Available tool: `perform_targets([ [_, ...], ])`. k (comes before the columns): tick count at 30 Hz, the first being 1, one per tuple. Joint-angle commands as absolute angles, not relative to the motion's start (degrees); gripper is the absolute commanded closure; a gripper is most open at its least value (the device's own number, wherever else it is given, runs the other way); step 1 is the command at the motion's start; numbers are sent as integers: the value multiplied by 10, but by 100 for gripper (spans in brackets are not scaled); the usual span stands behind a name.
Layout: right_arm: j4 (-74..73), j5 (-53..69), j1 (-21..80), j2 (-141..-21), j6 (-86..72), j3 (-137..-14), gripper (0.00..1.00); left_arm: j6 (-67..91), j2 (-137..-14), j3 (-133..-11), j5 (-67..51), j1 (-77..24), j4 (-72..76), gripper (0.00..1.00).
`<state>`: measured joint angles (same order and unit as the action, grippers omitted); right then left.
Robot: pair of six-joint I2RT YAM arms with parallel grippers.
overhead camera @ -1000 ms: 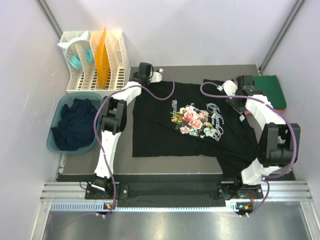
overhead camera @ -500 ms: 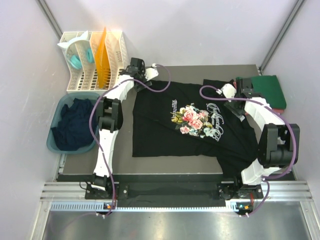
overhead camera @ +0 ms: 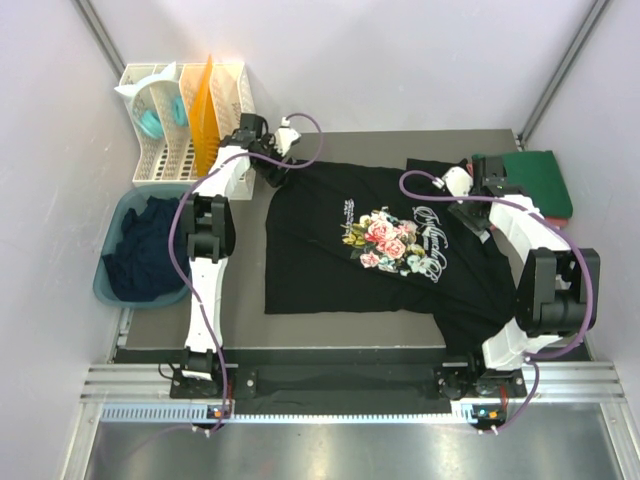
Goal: Fold and stack the t-shirts
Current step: Flatten out the tshirt
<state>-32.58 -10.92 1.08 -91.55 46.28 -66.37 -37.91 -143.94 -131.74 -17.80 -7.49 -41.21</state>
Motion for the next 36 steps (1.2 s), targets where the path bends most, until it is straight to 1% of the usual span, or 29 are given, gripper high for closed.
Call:
perform_targets([
  [1,-316,-116,20,-893,454,-682,45,-335,-1445,-1333,-239,-62,-432,20],
  [6,-317,-118,21,-899,453,-686,45,-311,-1439,-1327,-266,-65,-416,21],
  [10,-316,-118,26,-904,451,-686,45,-301,-1421,-1309,-282,-76,-397,23],
  [11,-316,-117,27,-905,451,-686,45,-299,-1412,-1296,-283,-78,-387,25],
  [13,-315,-118,29,-908,451,-687,45,-279,-1374,-1234,-293,-82,-325,26],
  [15,-312,-120,30,-910,451,-689,45,-252,-1339,-1169,-340,-83,-261,25],
  [17,-311,-120,31,-915,451,-692,45,-241,-1328,-1148,-373,-89,-243,26],
  [21,-312,-120,34,-923,451,-700,45,-226,-1332,-1145,-396,-115,-242,32],
  [30,-308,-127,41,-934,454,-707,45,-231,-1338,-1143,-385,-139,-238,32],
  [34,-306,-128,43,-940,456,-708,45,-237,-1339,-1138,-386,-139,-243,33],
  [36,-305,-128,45,-943,457,-710,46,-237,-1339,-1138,-390,-139,-245,35],
])
